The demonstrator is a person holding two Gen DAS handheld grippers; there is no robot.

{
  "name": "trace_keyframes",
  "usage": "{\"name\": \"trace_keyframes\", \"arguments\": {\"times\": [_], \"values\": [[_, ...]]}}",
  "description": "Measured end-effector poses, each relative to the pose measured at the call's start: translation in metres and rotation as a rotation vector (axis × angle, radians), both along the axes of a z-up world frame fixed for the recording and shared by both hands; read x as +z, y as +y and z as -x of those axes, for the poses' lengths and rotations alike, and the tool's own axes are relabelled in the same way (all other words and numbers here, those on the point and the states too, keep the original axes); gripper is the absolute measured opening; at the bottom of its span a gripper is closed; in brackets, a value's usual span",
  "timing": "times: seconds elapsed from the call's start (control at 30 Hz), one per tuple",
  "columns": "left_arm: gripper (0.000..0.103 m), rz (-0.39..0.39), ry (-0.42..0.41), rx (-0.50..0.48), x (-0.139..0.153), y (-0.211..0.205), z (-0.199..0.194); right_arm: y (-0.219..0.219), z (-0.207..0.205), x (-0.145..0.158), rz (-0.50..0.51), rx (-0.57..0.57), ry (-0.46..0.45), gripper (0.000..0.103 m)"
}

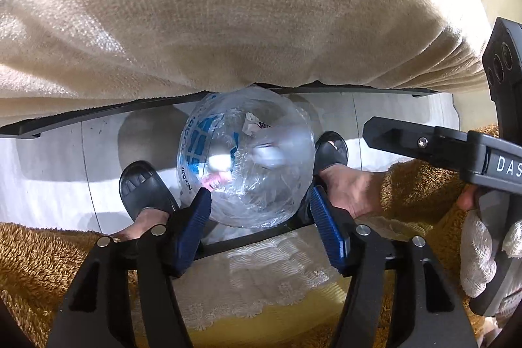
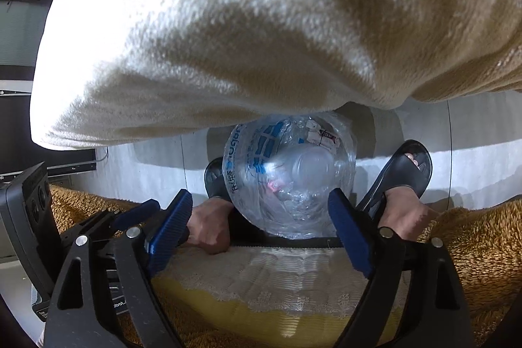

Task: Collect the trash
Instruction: 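Lower both items into the clear bag and open both tools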

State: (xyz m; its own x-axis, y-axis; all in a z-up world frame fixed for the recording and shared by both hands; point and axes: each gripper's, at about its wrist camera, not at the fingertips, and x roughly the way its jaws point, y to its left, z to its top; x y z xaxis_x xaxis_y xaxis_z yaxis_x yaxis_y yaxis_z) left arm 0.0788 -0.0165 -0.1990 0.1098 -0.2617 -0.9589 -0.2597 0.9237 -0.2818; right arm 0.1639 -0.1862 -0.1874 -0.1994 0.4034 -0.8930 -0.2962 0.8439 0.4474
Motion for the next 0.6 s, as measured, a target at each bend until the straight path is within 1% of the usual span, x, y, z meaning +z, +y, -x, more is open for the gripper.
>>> {"name": "trace_keyframes", "arguments": {"times": [0.3, 0.6], "values": [[0.062, -0.018, -0.058, 0.016, 0.015, 0.003, 0.004, -0.004, 0.002, 0.016, -0.017, 0.004, -0.057, 0.084], [0.062, -0.044, -0.189, 0.027, 0.051, 0.004, 0.021, -0.014, 0.013, 0.053, -0.068, 0.005, -0.153, 0.084]]}}
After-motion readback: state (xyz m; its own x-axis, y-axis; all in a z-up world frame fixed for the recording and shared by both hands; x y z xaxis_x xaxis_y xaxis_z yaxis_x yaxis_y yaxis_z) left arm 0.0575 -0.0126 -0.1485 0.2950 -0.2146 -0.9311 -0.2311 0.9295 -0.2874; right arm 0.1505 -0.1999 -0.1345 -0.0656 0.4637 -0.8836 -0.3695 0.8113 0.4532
